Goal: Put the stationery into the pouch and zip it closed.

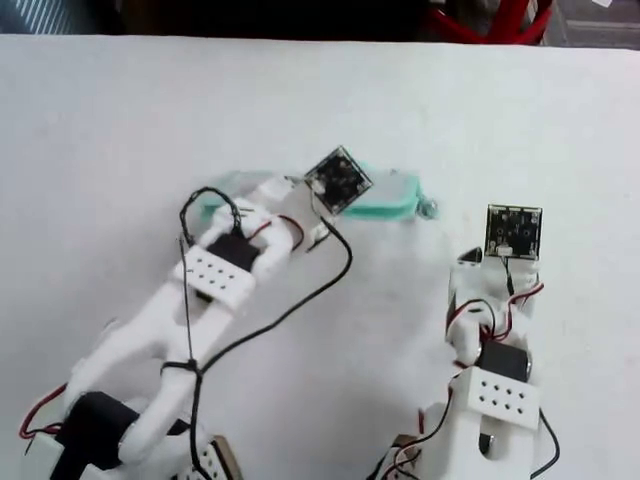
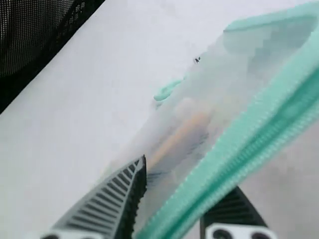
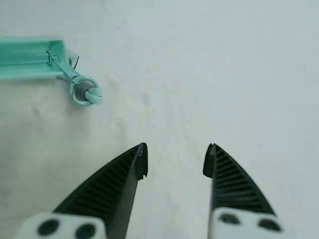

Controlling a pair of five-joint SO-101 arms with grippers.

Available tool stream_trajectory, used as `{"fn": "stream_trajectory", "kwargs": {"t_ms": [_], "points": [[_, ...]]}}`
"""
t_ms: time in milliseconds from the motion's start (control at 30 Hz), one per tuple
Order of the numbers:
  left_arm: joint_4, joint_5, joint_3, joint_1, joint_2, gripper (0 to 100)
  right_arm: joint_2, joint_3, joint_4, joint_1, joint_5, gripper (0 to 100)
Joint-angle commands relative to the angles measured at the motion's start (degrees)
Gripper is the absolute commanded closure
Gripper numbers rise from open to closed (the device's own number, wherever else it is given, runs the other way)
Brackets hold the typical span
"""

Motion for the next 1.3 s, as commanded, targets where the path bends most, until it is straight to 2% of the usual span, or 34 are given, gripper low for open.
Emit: {"fn": "stream_trajectory", "kwargs": {"t_ms": [0,167,267,433,600,667,800,900,1000,1067,1133,1200,1267], "points": [[8.26,0.97,-7.65,3.21,-0.75,83,-0.4,-0.35,-0.92,0.57,-0.62,81.8],[15.12,1.14,-12.48,9.27,-0.75,82,-0.4,-0.35,-0.92,0.57,-0.62,81.8],[18.37,4.31,-18.2,11.91,-0.22,82,-0.4,-0.35,-0.92,0.57,-0.53,81.8],[18.2,2.55,-25.49,8.57,7.25,82,-0.4,-0.35,-0.92,0.84,-0.44,81.8],[26.73,2.2,-27.87,7.6,13.23,82,-0.4,-0.35,-0.84,0.92,-0.26,81.8],[29.36,2.37,-27.96,9.27,10.42,83,-0.48,-0.35,-0.92,0.92,-0.26,81.8],[35.25,2.29,-29.89,15.25,-4.0,84,-0.75,-0.35,-0.92,0.92,-0.26,81.8],[36.22,2.11,-30.77,17.27,-12.44,84,-0.84,-0.35,-0.92,0.92,-0.26,81.8],[38.33,3.16,-31.91,11.21,-14.73,84,-0.84,-0.35,-0.84,0.92,-0.26,81.8],[42.02,6.68,-34.29,5.85,-15.08,84,-0.84,-0.35,-0.75,0.92,-0.26,81.8],[48.26,8.88,-37.63,2.42,-15.34,84,-0.84,-0.35,-0.66,0.92,-0.26,81.8],[55.56,8.62,-39.82,-0.92,-14.81,84,-0.84,-0.35,-0.57,0.92,-0.18,82.0],[59.34,6.77,-37.63,-7.25,-13.93,84,-0.84,-0.35,-0.48,0.92,-0.09,85.1]]}}
